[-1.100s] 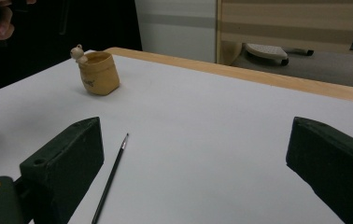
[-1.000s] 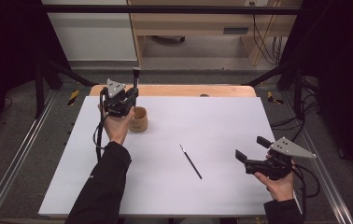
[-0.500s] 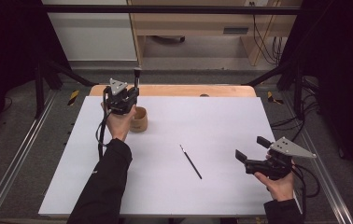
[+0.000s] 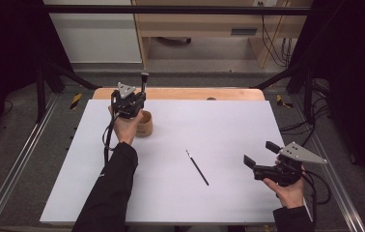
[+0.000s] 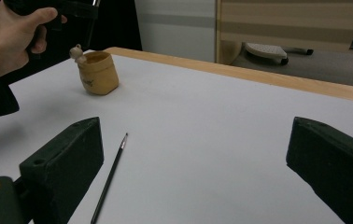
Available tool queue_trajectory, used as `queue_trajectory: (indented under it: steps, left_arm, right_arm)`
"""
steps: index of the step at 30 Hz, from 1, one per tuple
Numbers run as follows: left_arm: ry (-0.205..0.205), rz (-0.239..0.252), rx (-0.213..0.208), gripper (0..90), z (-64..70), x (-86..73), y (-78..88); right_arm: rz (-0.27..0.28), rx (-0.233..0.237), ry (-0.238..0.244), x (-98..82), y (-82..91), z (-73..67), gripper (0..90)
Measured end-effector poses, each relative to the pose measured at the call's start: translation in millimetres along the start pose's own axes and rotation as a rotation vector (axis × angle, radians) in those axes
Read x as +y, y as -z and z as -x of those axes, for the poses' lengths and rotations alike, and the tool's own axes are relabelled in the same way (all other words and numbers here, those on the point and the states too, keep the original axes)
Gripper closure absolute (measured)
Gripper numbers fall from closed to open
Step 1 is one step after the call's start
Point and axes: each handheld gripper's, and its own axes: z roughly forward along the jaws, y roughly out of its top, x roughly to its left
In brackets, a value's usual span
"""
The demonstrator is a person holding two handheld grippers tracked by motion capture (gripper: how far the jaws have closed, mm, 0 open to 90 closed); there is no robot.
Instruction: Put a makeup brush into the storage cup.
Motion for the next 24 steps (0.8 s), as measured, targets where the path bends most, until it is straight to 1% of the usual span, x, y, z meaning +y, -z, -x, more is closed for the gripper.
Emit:
queue_trajectory:
  steps: [7, 10, 14, 18, 21, 24]
  left_arm:
    - [-0.019, -0.023, 0.011, 78.8, 2.3, -5.8, -4.9]
    - [-0.012, -0.028, 0.017, 78.8, -0.2, -9.1, -6.3]
    - [-0.008, -0.031, 0.013, 78.8, -1.0, -13.2, -7.2]
    - [-0.011, -0.038, 0.004, 78.8, 0.5, -17.5, -9.3]
    - [-0.019, -0.045, 0.009, 78.8, 1.6, -20.6, -10.6]
    - [-0.016, -0.046, 0.007, 78.8, 1.0, -22.8, -10.4]
  right_arm:
    - [0.002, 0.001, -0.001, 0.5, 1.5, 0.3, 4.4]
    - [0.001, 0.001, 0.002, 0.4, 1.4, 0.5, 4.4]
    - [0.001, 0.001, -0.001, 0.3, 1.0, 0.3, 4.4]
    - [0.002, 0.002, 0.002, 0.3, 0.7, -0.1, 4.4]
    - [0.001, 0.002, 0.002, 0.4, 1.0, 0.0, 4.4]
    - [0.002, 0.002, -0.001, 0.5, 1.3, 0.1, 4.4]
